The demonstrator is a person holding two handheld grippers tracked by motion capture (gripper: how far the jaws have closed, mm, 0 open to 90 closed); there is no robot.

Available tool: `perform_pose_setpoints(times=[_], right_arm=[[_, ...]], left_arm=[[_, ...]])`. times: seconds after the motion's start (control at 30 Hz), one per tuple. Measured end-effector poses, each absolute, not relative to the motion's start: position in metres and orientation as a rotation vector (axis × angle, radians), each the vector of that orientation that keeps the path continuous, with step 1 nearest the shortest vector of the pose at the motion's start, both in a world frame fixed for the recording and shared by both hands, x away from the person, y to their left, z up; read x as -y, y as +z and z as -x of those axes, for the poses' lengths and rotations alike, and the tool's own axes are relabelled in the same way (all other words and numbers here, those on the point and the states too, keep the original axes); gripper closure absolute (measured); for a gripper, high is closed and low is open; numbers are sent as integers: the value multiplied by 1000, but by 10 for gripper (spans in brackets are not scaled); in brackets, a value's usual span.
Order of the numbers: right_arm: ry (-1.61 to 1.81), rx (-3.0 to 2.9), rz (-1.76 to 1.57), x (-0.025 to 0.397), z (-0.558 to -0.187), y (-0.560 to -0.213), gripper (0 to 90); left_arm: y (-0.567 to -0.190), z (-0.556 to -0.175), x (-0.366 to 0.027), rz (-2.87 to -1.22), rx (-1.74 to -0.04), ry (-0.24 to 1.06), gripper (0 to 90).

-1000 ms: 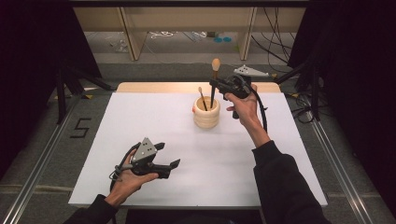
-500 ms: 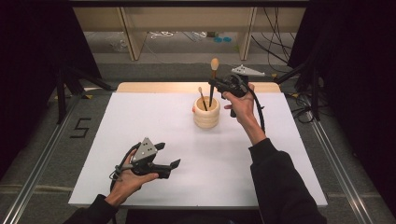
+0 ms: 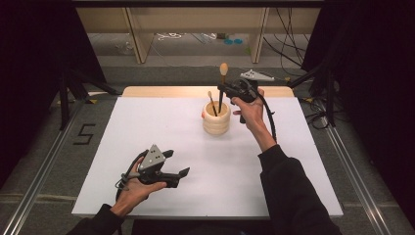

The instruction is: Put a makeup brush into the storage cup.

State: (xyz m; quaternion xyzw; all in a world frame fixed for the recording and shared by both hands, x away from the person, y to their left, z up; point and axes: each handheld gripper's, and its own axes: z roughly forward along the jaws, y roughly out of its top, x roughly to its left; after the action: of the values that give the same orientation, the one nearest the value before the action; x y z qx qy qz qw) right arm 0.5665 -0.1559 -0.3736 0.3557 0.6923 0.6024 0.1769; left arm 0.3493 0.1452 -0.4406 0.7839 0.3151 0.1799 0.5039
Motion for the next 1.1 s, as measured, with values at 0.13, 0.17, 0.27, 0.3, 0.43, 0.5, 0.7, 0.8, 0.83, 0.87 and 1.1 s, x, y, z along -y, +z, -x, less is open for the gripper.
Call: perform_pose_setpoints(times=[0.13, 0.17, 0.27, 0.3, 0.43, 0.5, 0.7, 0.8, 0.83, 0.87, 1.1], right_arm=[[1705, -1962, -1009, 154, -568, -376, 781], [1695, -1966, -1009, 154, -568, -377, 781], [1696, -1965, -1000, 153, -569, -379, 781], [1687, -1971, -1008, 153, -569, -379, 781], [1688, -1976, -1008, 153, -569, -380, 781], [1681, -1980, -1011, 153, -570, -382, 781], [1671, -1994, -1016, 151, -570, -385, 781], [1666, -1994, -1007, 150, -570, -387, 780], [1665, -1998, -1007, 150, -570, -388, 781], [1662, -2002, -1013, 150, -570, -388, 781], [1653, -2010, -1016, 150, -571, -393, 781]], left_arm=[[-441, -349, -145, -1892, -763, 435, 173], [-441, -349, -145, -1887, -769, 425, 173], [-441, -348, -144, -1886, -770, 423, 174], [-441, -348, -144, -1886, -771, 424, 174], [-440, -348, -145, -1886, -769, 428, 174], [-440, -348, -145, -1888, -764, 431, 174], [-441, -348, -145, -1886, -768, 424, 174], [-440, -349, -145, -1889, -759, 429, 174], [-440, -348, -145, -1887, -763, 427, 174], [-441, -348, -144, -1883, -772, 422, 174], [-441, -348, -144, -1885, -767, 424, 174]])
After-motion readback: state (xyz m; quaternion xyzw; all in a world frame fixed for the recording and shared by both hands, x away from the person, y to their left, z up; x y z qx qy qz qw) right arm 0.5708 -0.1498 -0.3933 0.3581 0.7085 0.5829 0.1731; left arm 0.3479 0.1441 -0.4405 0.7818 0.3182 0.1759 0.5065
